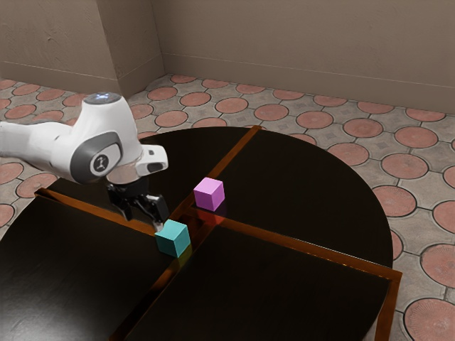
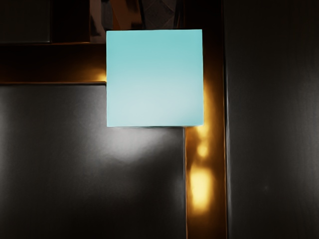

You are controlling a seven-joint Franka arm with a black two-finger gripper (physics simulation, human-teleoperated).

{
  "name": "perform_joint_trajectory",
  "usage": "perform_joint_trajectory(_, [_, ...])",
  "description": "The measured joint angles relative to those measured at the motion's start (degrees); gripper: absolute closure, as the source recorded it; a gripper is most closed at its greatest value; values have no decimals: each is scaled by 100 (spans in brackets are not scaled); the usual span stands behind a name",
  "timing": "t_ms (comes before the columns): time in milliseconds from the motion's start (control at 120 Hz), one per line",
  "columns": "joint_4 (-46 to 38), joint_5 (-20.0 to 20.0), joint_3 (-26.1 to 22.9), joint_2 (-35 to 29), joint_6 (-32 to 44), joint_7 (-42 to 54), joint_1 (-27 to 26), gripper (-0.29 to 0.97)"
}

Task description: Pick up the blue block with one arm, and put the blue block on the pink block with one arm

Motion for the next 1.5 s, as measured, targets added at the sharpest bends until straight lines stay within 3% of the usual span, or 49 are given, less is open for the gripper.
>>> perform_joint_trajectory(833, [871,-4,0,1386,310,263,11,0])
perform_joint_trajectory(1500, [1354,-10,33,1920,192,413,13,0])
